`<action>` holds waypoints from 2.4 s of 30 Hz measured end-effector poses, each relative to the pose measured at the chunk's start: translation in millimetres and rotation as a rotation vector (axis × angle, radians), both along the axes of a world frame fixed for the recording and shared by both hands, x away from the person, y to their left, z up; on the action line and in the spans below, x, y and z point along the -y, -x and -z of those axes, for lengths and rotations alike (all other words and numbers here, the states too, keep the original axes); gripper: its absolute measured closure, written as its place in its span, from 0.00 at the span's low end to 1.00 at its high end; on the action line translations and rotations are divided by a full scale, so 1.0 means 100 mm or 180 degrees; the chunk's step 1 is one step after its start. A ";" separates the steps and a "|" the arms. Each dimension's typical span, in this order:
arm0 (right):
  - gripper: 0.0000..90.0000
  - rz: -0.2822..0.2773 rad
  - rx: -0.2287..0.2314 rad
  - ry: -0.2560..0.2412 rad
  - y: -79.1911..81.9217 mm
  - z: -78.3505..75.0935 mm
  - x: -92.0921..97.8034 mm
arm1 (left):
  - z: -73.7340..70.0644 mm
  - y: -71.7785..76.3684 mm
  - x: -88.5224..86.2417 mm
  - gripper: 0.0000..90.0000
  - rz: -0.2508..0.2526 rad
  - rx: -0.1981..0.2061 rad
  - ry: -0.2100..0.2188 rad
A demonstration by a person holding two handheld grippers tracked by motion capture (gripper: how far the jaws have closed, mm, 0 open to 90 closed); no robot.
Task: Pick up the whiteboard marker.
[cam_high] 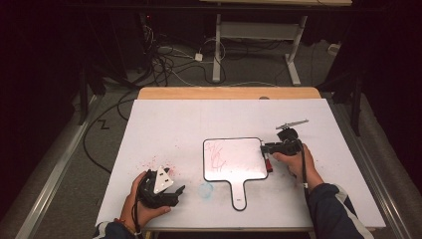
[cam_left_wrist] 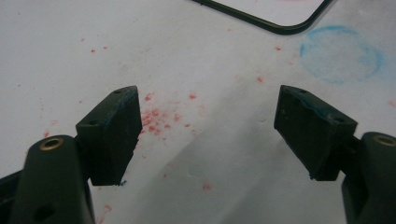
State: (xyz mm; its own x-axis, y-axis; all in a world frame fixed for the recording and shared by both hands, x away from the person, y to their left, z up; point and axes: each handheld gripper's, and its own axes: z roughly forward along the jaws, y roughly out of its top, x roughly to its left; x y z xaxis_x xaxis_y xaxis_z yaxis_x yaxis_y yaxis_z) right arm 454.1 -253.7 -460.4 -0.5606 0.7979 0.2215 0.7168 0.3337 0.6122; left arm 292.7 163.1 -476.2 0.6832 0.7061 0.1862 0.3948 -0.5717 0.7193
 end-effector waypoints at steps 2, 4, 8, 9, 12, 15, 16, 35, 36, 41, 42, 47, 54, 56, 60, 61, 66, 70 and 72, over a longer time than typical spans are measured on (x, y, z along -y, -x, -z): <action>0.82 -0.0033 0.0012 -0.0019 0.00 0.00 -0.01 | 0.00 -0.01 0.00 0.25 0.0005 -0.0020 0.0018; 0.90 -0.0110 0.0036 -0.0017 0.03 -0.01 -0.04 | 0.01 -0.01 0.01 0.25 0.0009 -0.0028 0.0007; 0.90 -0.0138 0.0067 0.0011 0.04 -0.01 -0.03 | 0.01 -0.01 0.03 0.25 0.0021 -0.0046 0.0012; 0.90 -0.0145 0.0105 0.0041 0.05 -0.02 -0.04 | 0.01 -0.01 0.04 0.25 0.0022 -0.0052 0.0026; 0.90 -0.0143 0.0233 -0.0025 0.10 -0.09 -0.03 | -0.02 -0.03 0.04 0.25 -0.0007 -0.0092 0.0208; 0.90 -0.0203 0.0438 -0.0186 0.20 -0.22 -0.02 | -0.06 -0.05 0.03 0.25 -0.0011 -0.0148 0.0395; 0.90 -0.0207 0.0486 -0.0229 0.23 -0.26 -0.02 | -0.07 -0.06 0.03 0.25 -0.0017 -0.0158 0.0458; 0.90 -0.0793 0.1139 -0.0885 0.87 -0.53 -0.73 | -0.37 -0.40 1.08 0.31 0.0595 -0.0476 0.1645; 0.90 -0.0791 0.1153 -0.0887 0.88 -0.53 -0.74 | -0.35 -0.44 1.15 0.31 0.0606 -0.0497 0.1700; 0.90 -0.0762 0.1146 -0.0994 0.91 -0.51 -0.75 | -0.32 -0.53 1.24 0.43 0.0683 -0.0599 0.1901; 0.90 -0.0744 0.1132 -0.1006 0.91 -0.50 -0.74 | -0.31 -0.55 1.26 0.45 0.0712 -0.0621 0.1943; 0.90 -0.0736 0.1112 -0.1014 0.90 -0.49 -0.73 | -0.30 -0.59 1.33 0.52 0.0802 -0.0625 0.2039; 0.90 -0.0747 0.1136 -0.1022 0.92 -0.49 -0.73 | -0.31 -0.63 1.31 0.78 0.0775 -0.0567 0.2005; 0.90 -0.0743 0.1167 -0.1020 0.93 -0.50 -0.72 | -0.32 -0.63 1.30 0.81 0.0781 -0.0516 0.1950; 0.89 -0.0778 0.1207 -0.0991 0.95 -0.52 -0.72 | -0.33 -0.62 1.28 0.86 0.0780 -0.0432 0.1803; 0.88 -0.0802 0.1219 -0.0979 0.96 -0.53 -0.72 | -0.34 -0.62 1.27 0.87 0.0781 -0.0400 0.1774; 0.75 -0.0790 0.1288 -0.0957 1.00 -0.56 -0.68 | -0.34 -0.63 1.23 0.88 0.0808 -0.0291 0.1615; 0.64 -0.0725 0.1445 -0.0979 1.05 -0.64 -0.52 | -0.32 -0.66 1.16 0.88 0.0729 -0.0242 0.1520; 0.57 -0.0695 0.1569 -0.0864 1.10 -0.67 -0.42 | -0.32 -0.67 1.13 0.88 0.0710 -0.0169 0.1424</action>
State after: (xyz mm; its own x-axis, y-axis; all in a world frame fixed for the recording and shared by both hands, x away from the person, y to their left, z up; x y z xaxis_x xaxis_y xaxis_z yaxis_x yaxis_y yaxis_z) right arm 344.2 -212.1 -393.8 -0.7935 0.6041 0.0735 0.2594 0.2265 0.9388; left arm 359.6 50.0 -444.2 0.8268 0.5446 -0.1407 0.3409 -0.2863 0.8954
